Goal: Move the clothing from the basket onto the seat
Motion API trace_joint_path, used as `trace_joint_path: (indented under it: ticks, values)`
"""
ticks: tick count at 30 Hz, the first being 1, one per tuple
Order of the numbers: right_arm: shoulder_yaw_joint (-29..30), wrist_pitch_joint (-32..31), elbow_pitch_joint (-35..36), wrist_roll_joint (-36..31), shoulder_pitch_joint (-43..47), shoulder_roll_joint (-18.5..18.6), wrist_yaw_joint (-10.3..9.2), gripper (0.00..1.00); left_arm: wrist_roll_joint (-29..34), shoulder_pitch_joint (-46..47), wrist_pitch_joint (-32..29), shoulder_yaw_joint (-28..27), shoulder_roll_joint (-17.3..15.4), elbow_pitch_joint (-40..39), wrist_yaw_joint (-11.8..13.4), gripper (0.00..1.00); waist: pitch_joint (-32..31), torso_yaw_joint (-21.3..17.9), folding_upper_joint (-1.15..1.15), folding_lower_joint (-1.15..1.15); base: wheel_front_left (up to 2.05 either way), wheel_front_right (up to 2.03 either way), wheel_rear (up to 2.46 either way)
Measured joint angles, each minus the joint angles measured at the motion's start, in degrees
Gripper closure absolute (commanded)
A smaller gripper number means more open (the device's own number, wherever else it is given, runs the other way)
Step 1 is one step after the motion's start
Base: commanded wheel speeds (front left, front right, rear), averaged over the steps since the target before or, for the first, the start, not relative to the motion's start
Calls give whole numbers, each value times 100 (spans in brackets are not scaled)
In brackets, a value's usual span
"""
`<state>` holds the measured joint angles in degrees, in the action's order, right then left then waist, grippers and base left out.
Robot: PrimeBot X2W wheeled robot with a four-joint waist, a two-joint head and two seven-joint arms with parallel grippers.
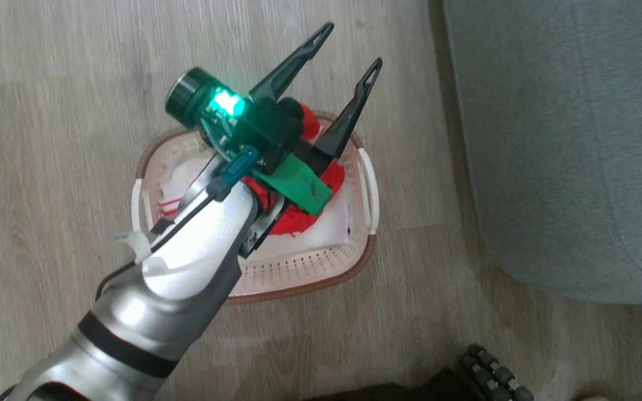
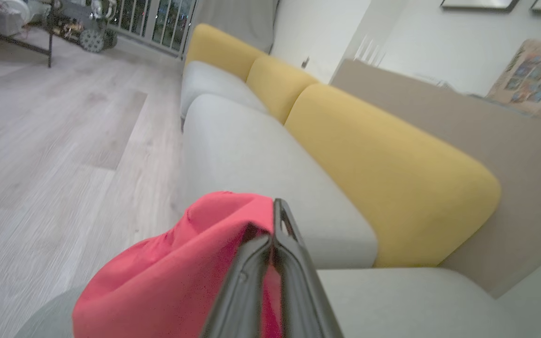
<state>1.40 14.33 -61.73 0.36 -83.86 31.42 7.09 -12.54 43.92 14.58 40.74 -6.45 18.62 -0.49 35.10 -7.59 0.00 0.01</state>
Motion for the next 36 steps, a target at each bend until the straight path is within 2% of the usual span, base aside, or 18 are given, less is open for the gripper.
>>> trace_joint_path:
  ticks: [4,12,13,14,15,23,30,36]
  values:
    - [339,14,-137,-246,541,-381,0,100,27,77,-91,90,-15,4,-1,0,227,37,0,1,0,0,0]
    - [633,14,-4,-543,985,-646,0,100,27,82,-142,129,-81,14,-1,0,331,-60,0,0,0,0,0]
    - [656,14,5,-539,1015,-701,0,79,27,82,-143,129,-88,14,0,0,328,-73,0,0,0,0,0]
    - [648,14,16,-535,1055,-746,0,33,26,82,-146,130,-88,14,0,0,325,-84,0,0,0,0,0]
    - [594,14,48,-535,1102,-778,0,0,26,82,-146,131,-88,19,0,0,321,-91,0,0,0,0,0]
    - [112,14,312,-82,1666,-860,0,0,-60,49,-138,101,-116,125,90,0,122,-161,0,0,0,0,0]
    - [-187,14,1114,613,2510,-832,0,0,-199,-207,-54,-81,-134,156,253,0,-277,-170,0,-1,0,0,0]
    - [-315,14,1937,929,3084,-726,0,0,-360,-599,-22,-316,-132,156,402,0,-742,-31,1,-1,0,0,0]
